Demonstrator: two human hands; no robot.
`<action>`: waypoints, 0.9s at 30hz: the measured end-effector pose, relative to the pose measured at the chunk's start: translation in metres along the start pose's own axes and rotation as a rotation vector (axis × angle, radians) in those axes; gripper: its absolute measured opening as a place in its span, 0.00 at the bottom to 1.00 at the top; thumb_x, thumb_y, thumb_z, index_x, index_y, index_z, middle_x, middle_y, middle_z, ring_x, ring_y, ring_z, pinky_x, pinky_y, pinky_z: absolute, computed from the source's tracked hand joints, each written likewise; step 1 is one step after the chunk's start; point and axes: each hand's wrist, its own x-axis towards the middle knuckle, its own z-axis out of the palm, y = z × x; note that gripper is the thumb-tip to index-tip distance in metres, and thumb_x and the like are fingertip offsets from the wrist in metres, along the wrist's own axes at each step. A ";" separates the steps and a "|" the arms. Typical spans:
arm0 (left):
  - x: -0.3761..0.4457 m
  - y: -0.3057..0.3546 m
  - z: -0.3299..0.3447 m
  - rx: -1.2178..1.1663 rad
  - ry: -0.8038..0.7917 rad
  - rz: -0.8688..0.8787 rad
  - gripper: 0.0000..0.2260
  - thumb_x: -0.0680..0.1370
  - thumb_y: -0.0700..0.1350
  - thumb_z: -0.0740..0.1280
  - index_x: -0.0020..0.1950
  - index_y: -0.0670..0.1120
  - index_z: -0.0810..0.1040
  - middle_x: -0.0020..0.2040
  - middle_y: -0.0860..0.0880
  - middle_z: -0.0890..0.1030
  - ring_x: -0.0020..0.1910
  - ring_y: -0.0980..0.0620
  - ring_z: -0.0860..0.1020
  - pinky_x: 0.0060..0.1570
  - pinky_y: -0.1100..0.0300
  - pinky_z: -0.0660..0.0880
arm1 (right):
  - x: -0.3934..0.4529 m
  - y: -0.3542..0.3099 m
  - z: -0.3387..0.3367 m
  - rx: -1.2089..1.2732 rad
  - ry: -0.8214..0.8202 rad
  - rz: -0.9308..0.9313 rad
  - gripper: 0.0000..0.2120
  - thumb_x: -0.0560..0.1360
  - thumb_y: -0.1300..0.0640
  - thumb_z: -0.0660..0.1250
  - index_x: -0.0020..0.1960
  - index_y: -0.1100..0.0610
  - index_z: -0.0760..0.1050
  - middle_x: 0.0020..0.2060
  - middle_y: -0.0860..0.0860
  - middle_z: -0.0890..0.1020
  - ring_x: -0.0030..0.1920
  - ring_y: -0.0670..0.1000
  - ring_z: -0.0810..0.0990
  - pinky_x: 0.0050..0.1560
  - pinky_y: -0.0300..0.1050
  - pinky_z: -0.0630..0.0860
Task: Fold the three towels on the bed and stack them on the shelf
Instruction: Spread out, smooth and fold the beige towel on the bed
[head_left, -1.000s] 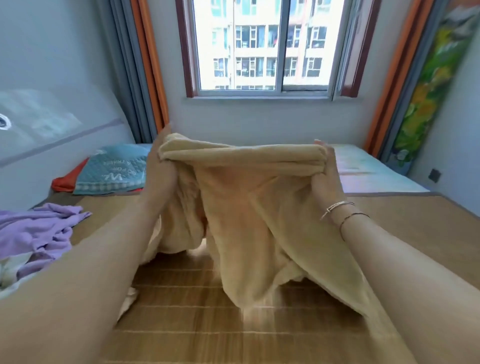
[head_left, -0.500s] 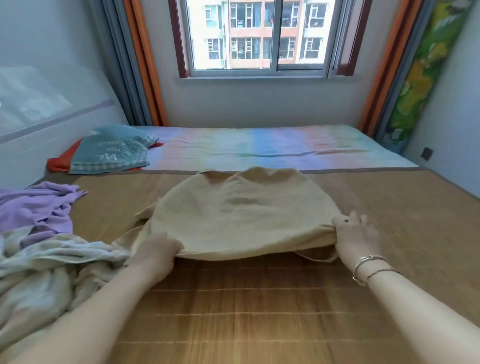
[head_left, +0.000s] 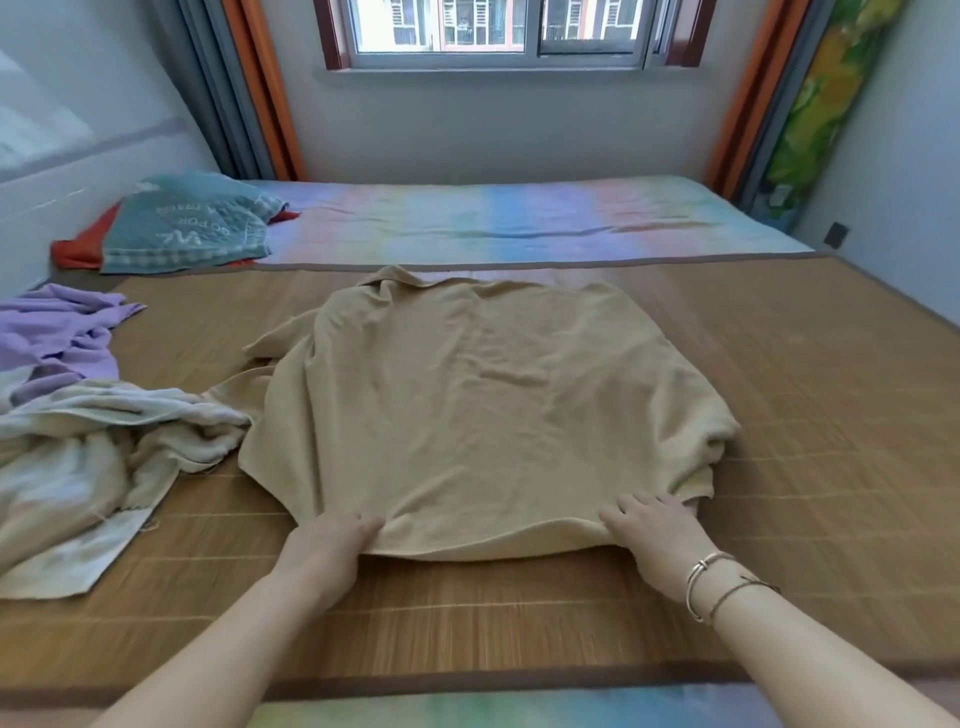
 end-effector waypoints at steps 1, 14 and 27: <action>-0.004 0.002 0.001 -0.027 0.004 0.003 0.26 0.76 0.35 0.53 0.69 0.58 0.67 0.57 0.55 0.76 0.58 0.52 0.74 0.51 0.58 0.73 | -0.004 0.002 0.001 -0.001 -0.035 0.034 0.21 0.70 0.67 0.64 0.60 0.51 0.68 0.57 0.50 0.74 0.60 0.54 0.73 0.56 0.46 0.66; -0.030 0.081 -0.001 -0.275 -0.078 0.310 0.26 0.77 0.58 0.62 0.73 0.63 0.59 0.61 0.58 0.73 0.62 0.54 0.71 0.58 0.59 0.69 | -0.013 -0.019 -0.017 0.133 -0.045 0.301 0.20 0.74 0.64 0.58 0.65 0.53 0.66 0.62 0.52 0.72 0.64 0.53 0.68 0.62 0.48 0.66; -0.016 -0.124 0.022 -0.249 0.100 -0.326 0.24 0.82 0.47 0.55 0.77 0.55 0.55 0.78 0.54 0.54 0.77 0.48 0.50 0.75 0.44 0.47 | 0.135 -0.229 -0.068 0.625 0.142 -0.186 0.21 0.78 0.55 0.57 0.70 0.51 0.63 0.73 0.49 0.62 0.71 0.55 0.63 0.68 0.50 0.63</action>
